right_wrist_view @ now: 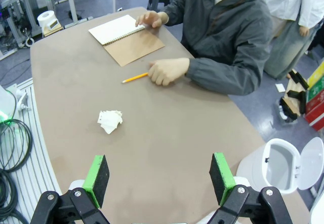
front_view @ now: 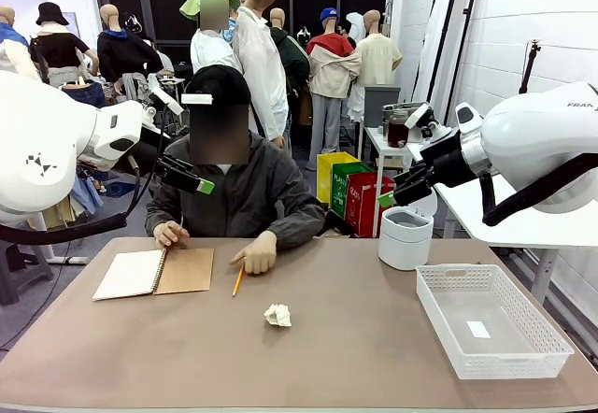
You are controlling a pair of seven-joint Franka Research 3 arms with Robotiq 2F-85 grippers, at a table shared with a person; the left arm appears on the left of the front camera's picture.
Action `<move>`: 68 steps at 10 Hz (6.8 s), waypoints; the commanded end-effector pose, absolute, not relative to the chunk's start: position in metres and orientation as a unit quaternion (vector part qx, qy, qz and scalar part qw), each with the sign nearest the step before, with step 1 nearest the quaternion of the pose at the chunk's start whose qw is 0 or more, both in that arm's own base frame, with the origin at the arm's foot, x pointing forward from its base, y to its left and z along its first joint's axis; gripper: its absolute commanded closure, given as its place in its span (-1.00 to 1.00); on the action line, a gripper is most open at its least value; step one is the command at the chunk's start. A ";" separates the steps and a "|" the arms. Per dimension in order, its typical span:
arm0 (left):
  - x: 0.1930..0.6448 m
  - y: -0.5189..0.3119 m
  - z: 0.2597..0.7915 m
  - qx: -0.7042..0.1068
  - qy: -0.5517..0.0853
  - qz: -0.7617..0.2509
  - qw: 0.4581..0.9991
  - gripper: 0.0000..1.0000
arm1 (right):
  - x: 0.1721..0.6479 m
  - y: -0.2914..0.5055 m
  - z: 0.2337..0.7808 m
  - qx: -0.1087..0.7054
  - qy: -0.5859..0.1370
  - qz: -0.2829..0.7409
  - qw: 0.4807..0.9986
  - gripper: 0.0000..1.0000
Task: Sort the paper based on its condition.
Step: If a person hands you a paper, place it in the Organizing basket , and if it's crumpled, put it in the Trash can.
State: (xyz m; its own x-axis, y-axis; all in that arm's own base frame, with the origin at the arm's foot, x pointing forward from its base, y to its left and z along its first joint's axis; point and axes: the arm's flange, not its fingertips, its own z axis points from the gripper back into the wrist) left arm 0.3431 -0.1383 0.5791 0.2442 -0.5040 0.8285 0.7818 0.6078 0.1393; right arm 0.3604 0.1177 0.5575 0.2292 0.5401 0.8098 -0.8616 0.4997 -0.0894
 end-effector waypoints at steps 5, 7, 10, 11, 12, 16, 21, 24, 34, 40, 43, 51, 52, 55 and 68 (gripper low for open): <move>0.344 -0.137 0.579 -0.153 -0.452 -0.420 0.772 -1.00 | 0.362 0.118 0.556 0.202 -0.414 0.461 0.758 -1.00; 0.344 -0.137 0.579 -0.153 -0.452 -0.420 0.772 -1.00 | 0.362 0.118 0.556 0.202 -0.414 0.461 0.758 -1.00; 0.344 -0.137 0.579 -0.153 -0.452 -0.420 0.772 -1.00 | 0.362 0.118 0.556 0.202 -0.414 0.461 0.758 -1.00; 0.344 -0.137 0.579 -0.153 -0.452 -0.420 0.772 -1.00 | 0.360 0.118 0.557 0.193 -0.416 0.461 0.760 -1.00; 0.344 -0.137 0.579 -0.153 -0.452 -0.420 0.772 -1.00 | 0.362 0.125 0.558 0.192 -0.409 0.470 0.758 -1.00; 0.344 -0.137 0.579 -0.153 -0.452 -0.420 0.772 -1.00 | 0.372 0.165 0.558 0.184 -0.378 0.515 0.747 -1.00; 0.344 -0.137 0.579 -0.153 -0.452 -0.420 0.772 -1.00 | 0.371 0.218 0.538 0.164 -0.342 0.560 0.737 -1.00; 0.344 -0.137 0.579 -0.153 -0.452 -0.420 0.772 -1.00 | 0.366 0.225 0.535 0.149 -0.347 0.558 0.739 -1.00; 0.344 -0.137 0.579 -0.153 -0.452 -0.420 0.772 -1.00 | 0.365 0.248 0.523 0.128 -0.317 0.575 0.743 -1.00; 0.344 -0.137 0.579 -0.153 -0.452 -0.420 0.772 -1.00 | 0.364 0.301 0.493 0.077 -0.300 0.618 0.723 -1.00; 0.344 -0.137 0.579 -0.153 -0.452 -0.420 0.772 -1.00 | 0.362 0.326 0.468 0.063 -0.279 0.648 0.706 -1.00; 0.344 -0.137 0.579 -0.153 -0.452 -0.420 0.772 -1.00 | 0.356 0.335 0.448 0.070 -0.250 0.664 0.701 -1.00; 0.344 -0.137 0.579 -0.153 -0.452 -0.420 0.772 -1.00 | 0.367 0.339 0.445 0.069 -0.240 0.669 0.700 -1.00; 0.344 -0.137 0.579 -0.153 -0.452 -0.420 0.772 -1.00 | 0.388 0.359 0.419 0.074 -0.203 0.692 0.688 -1.00; 0.344 -0.137 0.579 -0.153 -0.452 -0.420 0.772 -1.00 | 0.420 0.394 0.334 0.081 -0.135 0.729 0.666 -1.00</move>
